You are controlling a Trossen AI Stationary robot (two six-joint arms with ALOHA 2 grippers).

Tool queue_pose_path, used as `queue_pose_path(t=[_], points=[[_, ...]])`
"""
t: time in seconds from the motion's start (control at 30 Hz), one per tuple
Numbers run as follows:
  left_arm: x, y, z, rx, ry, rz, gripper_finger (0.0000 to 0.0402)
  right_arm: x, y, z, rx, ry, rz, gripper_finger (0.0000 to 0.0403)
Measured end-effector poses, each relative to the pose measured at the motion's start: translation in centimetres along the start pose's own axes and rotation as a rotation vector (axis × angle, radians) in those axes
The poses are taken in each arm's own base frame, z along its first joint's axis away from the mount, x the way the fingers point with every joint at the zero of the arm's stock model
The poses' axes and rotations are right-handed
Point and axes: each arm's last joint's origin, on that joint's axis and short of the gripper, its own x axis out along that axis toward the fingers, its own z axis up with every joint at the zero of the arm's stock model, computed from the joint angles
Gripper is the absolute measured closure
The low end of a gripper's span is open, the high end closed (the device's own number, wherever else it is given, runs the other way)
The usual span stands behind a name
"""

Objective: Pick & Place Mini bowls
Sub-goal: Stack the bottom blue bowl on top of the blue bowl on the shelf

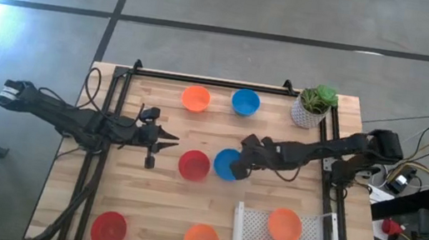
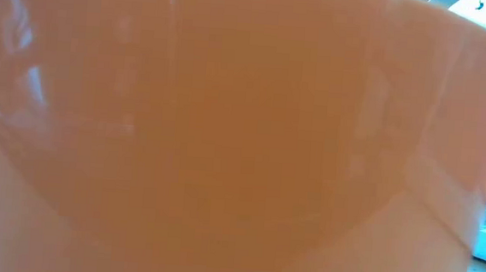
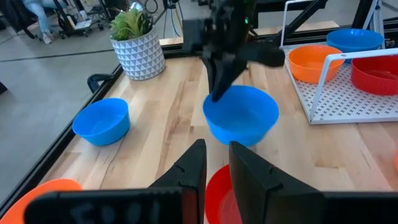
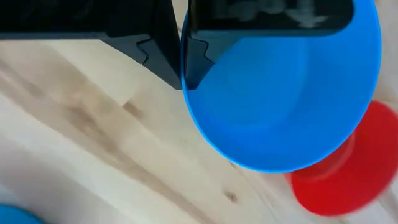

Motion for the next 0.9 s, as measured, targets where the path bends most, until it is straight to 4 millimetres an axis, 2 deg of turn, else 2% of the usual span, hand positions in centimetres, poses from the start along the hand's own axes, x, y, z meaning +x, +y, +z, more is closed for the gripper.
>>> queue_pose_path(t=[0.27,0.4,0.63,0.9], points=[[0.0,0.0,0.0,0.0,0.0,0.0,0.0337,-5.3,-1.8,0.9,0.007,-0.007,0.018,0.0394],[0.0,0.0,0.0,-0.001,-0.001,0.0,0.0337,-7.8,-2.6,0.8,0.036,0.03,0.083,0.0394],[0.0,0.0,0.0,-0.002,-0.001,0.0,0.0337,-10.2,-2.5,-1.0,0.013,0.2,0.203,0.0394],[0.0,0.0,0.0,-0.003,-0.004,0.0,0.0337,-12.1,-1.2,-3.9,-0.143,0.411,0.363,0.0394]])
